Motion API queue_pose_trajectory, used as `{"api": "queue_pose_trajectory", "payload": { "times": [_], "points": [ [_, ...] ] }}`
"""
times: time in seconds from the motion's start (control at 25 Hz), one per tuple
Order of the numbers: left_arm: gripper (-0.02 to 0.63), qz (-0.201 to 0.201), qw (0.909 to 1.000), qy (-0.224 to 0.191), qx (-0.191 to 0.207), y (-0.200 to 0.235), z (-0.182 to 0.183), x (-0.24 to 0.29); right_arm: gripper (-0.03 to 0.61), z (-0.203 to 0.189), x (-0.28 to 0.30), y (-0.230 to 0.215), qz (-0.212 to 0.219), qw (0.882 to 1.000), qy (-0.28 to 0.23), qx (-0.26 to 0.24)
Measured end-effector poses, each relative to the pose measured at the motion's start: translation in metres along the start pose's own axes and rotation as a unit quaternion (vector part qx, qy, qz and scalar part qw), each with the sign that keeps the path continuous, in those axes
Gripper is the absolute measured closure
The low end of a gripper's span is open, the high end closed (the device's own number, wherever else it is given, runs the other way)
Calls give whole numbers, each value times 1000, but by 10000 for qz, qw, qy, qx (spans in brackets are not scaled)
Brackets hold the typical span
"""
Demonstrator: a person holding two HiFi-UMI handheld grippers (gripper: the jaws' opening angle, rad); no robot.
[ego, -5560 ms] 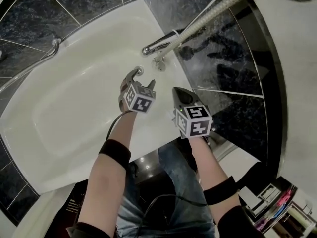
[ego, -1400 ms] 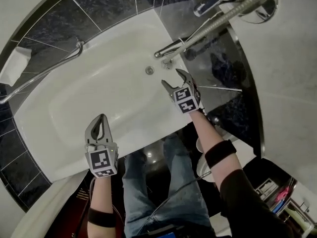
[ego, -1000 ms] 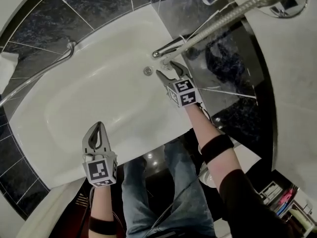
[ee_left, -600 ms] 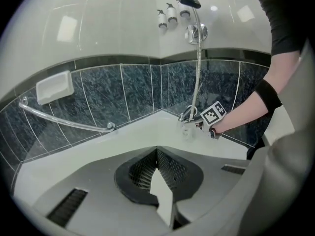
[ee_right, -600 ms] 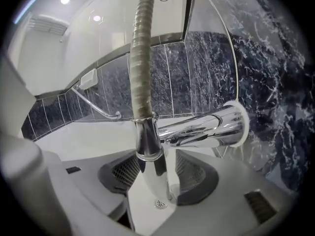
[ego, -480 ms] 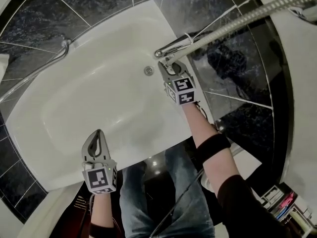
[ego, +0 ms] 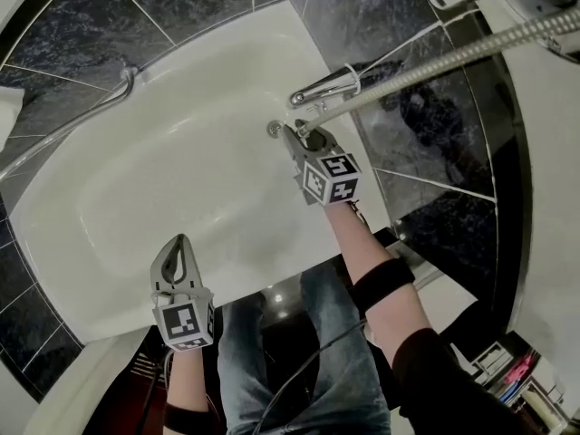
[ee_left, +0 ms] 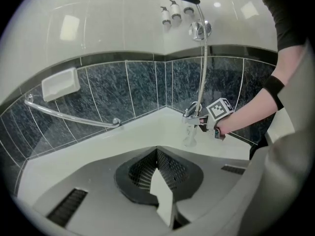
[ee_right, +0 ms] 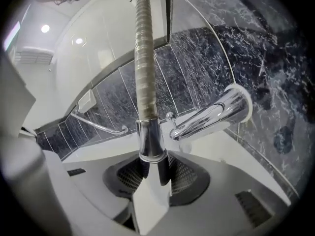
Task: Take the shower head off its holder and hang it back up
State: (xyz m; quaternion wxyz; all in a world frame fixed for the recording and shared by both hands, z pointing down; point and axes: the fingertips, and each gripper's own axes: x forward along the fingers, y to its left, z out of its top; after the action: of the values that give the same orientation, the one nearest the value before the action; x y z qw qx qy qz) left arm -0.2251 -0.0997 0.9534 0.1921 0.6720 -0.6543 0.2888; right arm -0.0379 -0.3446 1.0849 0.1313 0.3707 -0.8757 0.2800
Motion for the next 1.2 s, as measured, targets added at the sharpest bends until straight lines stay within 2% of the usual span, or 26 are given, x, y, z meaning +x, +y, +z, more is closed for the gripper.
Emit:
{"api": "queue_pose_trajectory", "payload": {
  "times": [0.16,0.32,0.52,0.64,0.84,1.0,1.08,1.2],
  "points": [
    [613,108,9998,60,-128,6,7,-13,442,0,-4,37,168,9980,-67,607],
    [613,315,9984,81,-468,18,22,-36,443,-1,-14,91,405,9911,-40,1270],
    [614,513,9982,-20,-301,44,34,-74,443,11,-33,173,782,9791,81,1875],
    [606,708,9967,-44,-387,62,44,-100,445,29,-48,219,979,9723,143,2116],
    [549,766,9969,-120,-132,84,65,-149,446,70,-81,299,1380,9621,253,2337],
    [460,959,9952,-203,22,100,87,-188,446,121,-107,355,1691,9545,206,2449],
    [414,1088,9937,-175,214,107,92,-208,448,151,-120,381,1884,9477,121,2573],
    [375,1274,9887,-176,774,118,112,-238,448,193,-142,415,2072,9381,83,2775]
  ]
}}
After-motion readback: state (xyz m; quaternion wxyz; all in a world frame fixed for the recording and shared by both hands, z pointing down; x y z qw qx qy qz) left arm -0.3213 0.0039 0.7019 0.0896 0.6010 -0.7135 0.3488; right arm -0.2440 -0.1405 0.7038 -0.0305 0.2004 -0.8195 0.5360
